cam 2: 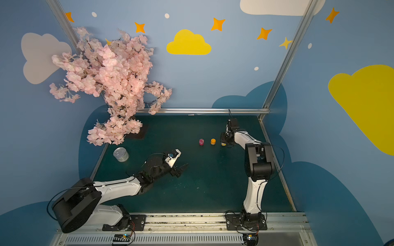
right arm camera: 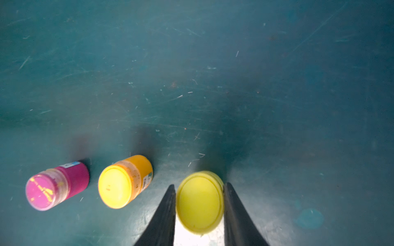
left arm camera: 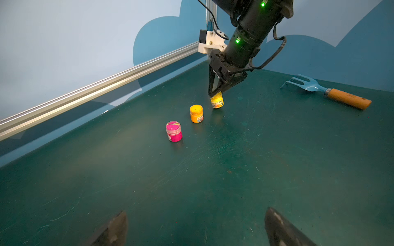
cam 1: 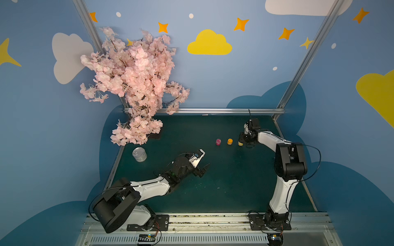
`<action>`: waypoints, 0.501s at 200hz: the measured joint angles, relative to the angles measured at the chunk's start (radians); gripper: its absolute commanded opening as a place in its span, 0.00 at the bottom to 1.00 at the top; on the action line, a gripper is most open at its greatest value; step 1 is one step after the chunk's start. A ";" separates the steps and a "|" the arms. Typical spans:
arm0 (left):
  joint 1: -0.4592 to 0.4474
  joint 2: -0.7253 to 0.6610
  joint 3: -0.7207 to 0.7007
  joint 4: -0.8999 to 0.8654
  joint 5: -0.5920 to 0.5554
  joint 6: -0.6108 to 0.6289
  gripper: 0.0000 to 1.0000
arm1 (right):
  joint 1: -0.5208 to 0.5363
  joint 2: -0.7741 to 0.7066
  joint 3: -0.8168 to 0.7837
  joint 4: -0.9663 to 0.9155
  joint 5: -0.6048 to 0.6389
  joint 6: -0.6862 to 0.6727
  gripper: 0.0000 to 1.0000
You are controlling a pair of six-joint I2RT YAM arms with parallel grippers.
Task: Close the paint jar lid
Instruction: Place the paint jar at the center of the board.
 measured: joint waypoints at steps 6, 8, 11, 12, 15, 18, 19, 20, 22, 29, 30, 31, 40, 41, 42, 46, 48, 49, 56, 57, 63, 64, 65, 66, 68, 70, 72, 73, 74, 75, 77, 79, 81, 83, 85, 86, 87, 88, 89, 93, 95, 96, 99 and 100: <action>0.000 0.000 0.000 0.000 0.002 0.000 1.00 | 0.000 0.002 0.001 -0.002 0.005 0.001 0.00; 0.000 0.000 0.000 0.000 0.003 -0.001 1.00 | 0.000 0.003 0.001 -0.002 0.005 0.002 0.00; 0.000 0.000 0.000 0.000 0.004 -0.001 1.00 | 0.000 0.004 0.002 -0.003 0.006 0.002 0.00; 0.000 0.000 0.000 0.000 0.004 -0.001 1.00 | 0.000 0.004 0.003 -0.005 0.006 0.002 0.00; 0.000 0.000 0.000 0.000 0.005 -0.001 1.00 | 0.000 0.006 0.006 -0.009 0.007 0.002 0.00; 0.000 0.000 0.000 0.000 0.007 -0.001 1.00 | 0.000 0.008 0.009 -0.011 0.008 0.002 0.00; 0.000 0.000 0.000 0.000 0.007 -0.001 1.00 | 0.001 0.010 0.011 -0.013 0.008 0.002 0.00; 0.000 0.000 0.000 0.000 0.007 -0.001 1.00 | 0.001 0.010 0.011 -0.013 0.009 0.002 0.00; 0.000 0.000 0.000 0.000 0.008 -0.001 1.00 | 0.001 0.012 0.014 -0.014 0.010 0.003 0.00; 0.000 0.000 0.000 0.000 0.011 -0.001 1.00 | 0.002 0.019 0.024 -0.016 0.011 0.002 0.00; 0.000 0.000 0.000 0.000 0.011 -0.001 1.00 | 0.002 0.021 0.026 -0.017 0.011 0.002 0.00; 0.000 0.000 0.000 0.000 0.011 -0.001 1.00 | 0.002 0.022 0.026 -0.017 0.011 0.002 0.00; 0.000 0.000 0.000 0.000 0.014 -0.001 1.00 | 0.005 0.030 0.040 -0.019 0.014 0.002 0.00; 0.000 0.000 0.000 0.000 0.014 -0.001 1.00 | 0.005 0.031 0.041 -0.019 0.014 0.002 0.00; 0.000 0.000 0.000 0.000 0.015 -0.001 1.00 | 0.005 0.032 0.043 -0.020 0.014 0.002 0.00; 0.000 0.000 0.000 0.000 0.015 -0.001 1.00 | 0.007 0.034 0.047 -0.021 0.014 0.002 0.00; 0.000 0.000 0.000 0.000 0.016 -0.001 1.00 | 0.008 0.035 0.048 -0.020 0.015 0.002 0.00; 0.000 0.000 0.000 0.000 0.016 -0.001 1.00 | 0.008 0.036 0.049 -0.020 0.015 0.002 0.00; 0.000 0.000 0.000 0.000 0.018 -0.001 1.00 | 0.011 0.038 0.051 -0.021 0.018 0.002 0.00; 0.000 0.000 0.000 0.000 0.018 -0.001 1.00 | 0.012 0.039 0.051 -0.021 0.018 0.002 0.00; 0.000 0.000 0.000 0.000 0.019 -0.001 1.00 | 0.016 0.039 0.051 -0.021 0.023 0.002 0.00; 0.000 0.000 0.000 0.000 0.019 -0.001 1.00 | 0.016 0.039 0.051 -0.021 0.023 0.002 0.00; 0.000 0.000 0.000 0.000 0.019 -0.001 1.00 | 0.017 0.039 0.051 -0.021 0.024 0.002 0.00; 0.000 0.000 0.000 0.000 0.019 -0.001 1.00 | 0.017 0.039 0.051 -0.021 0.025 0.002 0.00; 0.000 0.000 0.000 0.000 0.019 -0.001 1.00 | 0.018 0.039 0.051 -0.020 0.025 0.003 0.00; 0.000 0.000 0.000 0.000 0.019 -0.001 1.00 | 0.019 0.039 0.051 -0.020 0.026 0.002 0.00; 0.000 0.000 0.000 0.000 0.020 -0.001 1.00 | 0.020 0.039 0.051 -0.020 0.027 0.002 0.00; 0.000 0.000 0.000 0.000 0.020 -0.001 1.00 | 0.020 0.039 0.051 -0.020 0.028 0.003 0.00; 0.000 0.000 0.000 0.000 0.020 -0.001 1.00 | 0.021 0.039 0.051 -0.019 0.029 0.002 0.00; 0.000 0.000 0.000 0.000 0.021 -0.001 1.00 | 0.021 0.039 0.051 -0.019 0.029 0.003 0.00; 0.000 0.000 0.000 0.000 0.021 -0.001 1.00 | 0.022 0.039 0.051 -0.019 0.029 0.002 0.00; 0.000 0.000 0.000 0.000 0.021 -0.001 1.00 | 0.023 0.039 0.051 -0.020 0.031 0.003 0.00; 0.000 0.000 0.000 0.000 0.021 -0.001 1.00 | 0.025 0.039 0.051 -0.020 0.032 0.003 0.00; 0.000 0.000 0.000 0.000 0.022 -0.001 1.00 | 0.026 0.039 0.051 -0.020 0.034 0.003 0.00; 0.000 0.000 0.000 0.000 0.022 -0.001 1.00 | 0.027 0.039 0.051 -0.019 0.037 0.003 0.00; 0.000 0.000 0.000 0.000 0.022 -0.001 1.00 | 0.027 0.039 0.051 -0.019 0.038 0.003 0.00; 0.000 0.000 0.000 0.000 0.022 -0.001 1.00 | 0.028 0.039 0.051 -0.020 0.039 0.003 0.00; 0.000 0.000 0.000 0.000 0.022 -0.001 1.00 | 0.028 0.039 0.051 -0.019 0.039 0.003 0.00; 0.000 0.000 0.000 0.000 0.022 -0.001 1.00 | 0.029 0.039 0.051 -0.020 0.040 0.003 0.00; 0.000 0.000 0.000 0.000 0.022 -0.001 1.00 | 0.031 0.039 0.051 -0.020 0.044 0.003 0.00; 0.000 0.000 0.000 0.000 0.022 -0.001 1.00 | 0.032 0.039 0.051 -0.019 0.048 0.003 0.00; 0.000 0.000 0.000 0.000 0.022 -0.001 1.00 | 0.032 0.039 0.051 -0.019 0.047 0.003 0.00; 0.000 0.000 0.000 0.000 0.022 -0.001 1.00 | 0.034 0.039 0.051 -0.019 0.052 0.003 0.00; 0.000 0.000 0.000 0.000 0.022 -0.001 1.00 | 0.034 0.039 0.051 -0.019 0.053 0.003 0.00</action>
